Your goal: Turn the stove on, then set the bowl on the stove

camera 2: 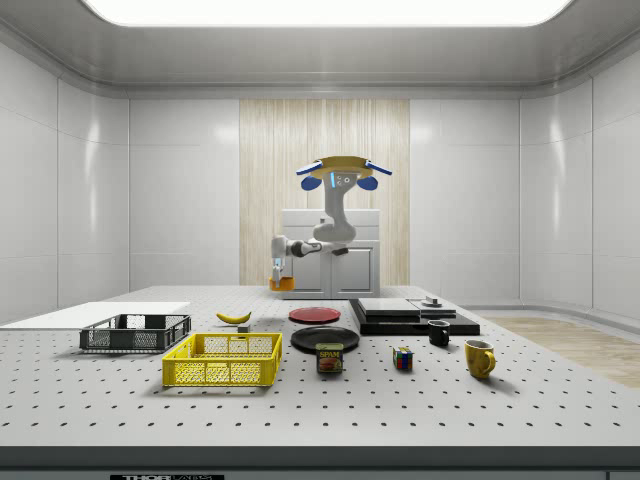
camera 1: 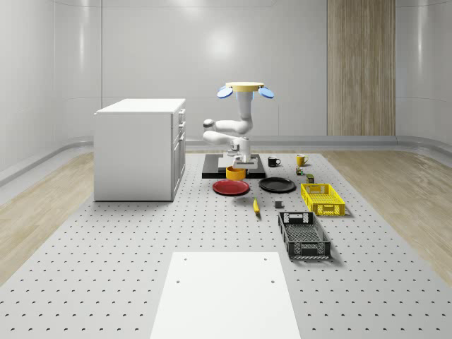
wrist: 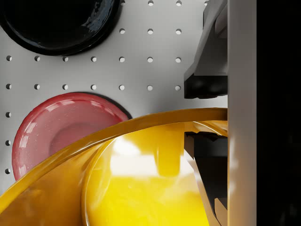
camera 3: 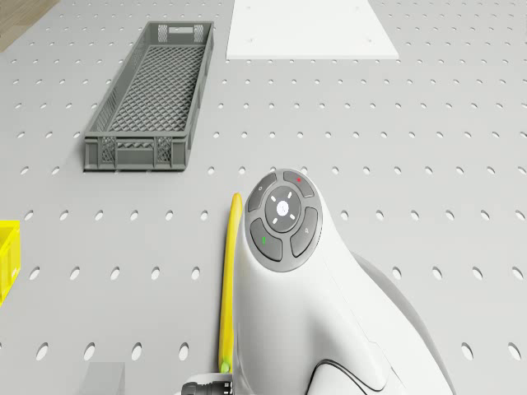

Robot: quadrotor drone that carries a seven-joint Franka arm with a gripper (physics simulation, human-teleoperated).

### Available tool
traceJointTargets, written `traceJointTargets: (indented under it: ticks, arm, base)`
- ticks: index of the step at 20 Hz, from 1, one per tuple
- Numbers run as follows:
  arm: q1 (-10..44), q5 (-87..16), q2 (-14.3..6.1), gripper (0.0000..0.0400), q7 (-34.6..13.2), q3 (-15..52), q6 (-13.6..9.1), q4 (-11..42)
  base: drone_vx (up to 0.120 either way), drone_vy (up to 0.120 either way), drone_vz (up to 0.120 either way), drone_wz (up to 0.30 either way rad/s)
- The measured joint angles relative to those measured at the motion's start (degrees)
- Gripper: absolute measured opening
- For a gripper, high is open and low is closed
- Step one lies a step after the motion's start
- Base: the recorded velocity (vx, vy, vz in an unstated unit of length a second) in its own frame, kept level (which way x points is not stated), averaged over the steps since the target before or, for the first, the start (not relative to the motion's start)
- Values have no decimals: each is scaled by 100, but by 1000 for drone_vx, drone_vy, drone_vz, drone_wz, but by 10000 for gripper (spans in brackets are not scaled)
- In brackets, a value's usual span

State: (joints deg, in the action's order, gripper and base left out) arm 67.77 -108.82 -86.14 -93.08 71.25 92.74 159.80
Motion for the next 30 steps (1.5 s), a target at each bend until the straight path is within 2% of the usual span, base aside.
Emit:
traceJointTargets:
  ticks: [30]
  arm:
    - [18,22,-51,102,-13,6,47,-3]
  base:
    - [-120,0,3,0]
